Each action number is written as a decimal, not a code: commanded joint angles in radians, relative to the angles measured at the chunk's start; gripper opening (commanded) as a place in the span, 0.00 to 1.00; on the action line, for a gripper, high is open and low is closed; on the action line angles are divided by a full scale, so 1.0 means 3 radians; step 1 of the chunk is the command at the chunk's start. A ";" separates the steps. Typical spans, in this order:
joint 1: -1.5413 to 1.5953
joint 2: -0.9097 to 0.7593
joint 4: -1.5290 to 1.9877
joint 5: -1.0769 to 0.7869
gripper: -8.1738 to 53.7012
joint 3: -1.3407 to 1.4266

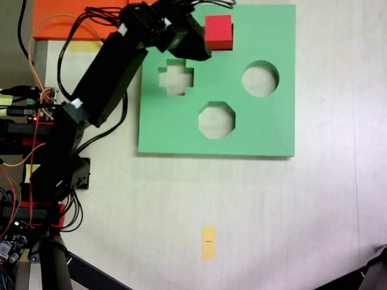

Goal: Put the square block into the corresponding hole

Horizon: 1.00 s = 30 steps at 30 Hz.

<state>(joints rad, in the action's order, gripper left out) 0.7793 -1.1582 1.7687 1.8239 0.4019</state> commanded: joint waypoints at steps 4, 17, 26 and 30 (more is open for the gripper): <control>-0.0501 -0.0931 0.0312 -0.1447 0.86 0.0465; -0.2475 -0.3390 -0.1698 -0.4755 0.80 0.3988; -0.2812 -0.3907 -0.3088 -0.5522 0.82 0.6504; -0.2623 -0.3901 -0.3666 -0.5538 0.82 0.7532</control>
<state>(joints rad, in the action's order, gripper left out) -0.0107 -2.2442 0.8253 0.1611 2.6338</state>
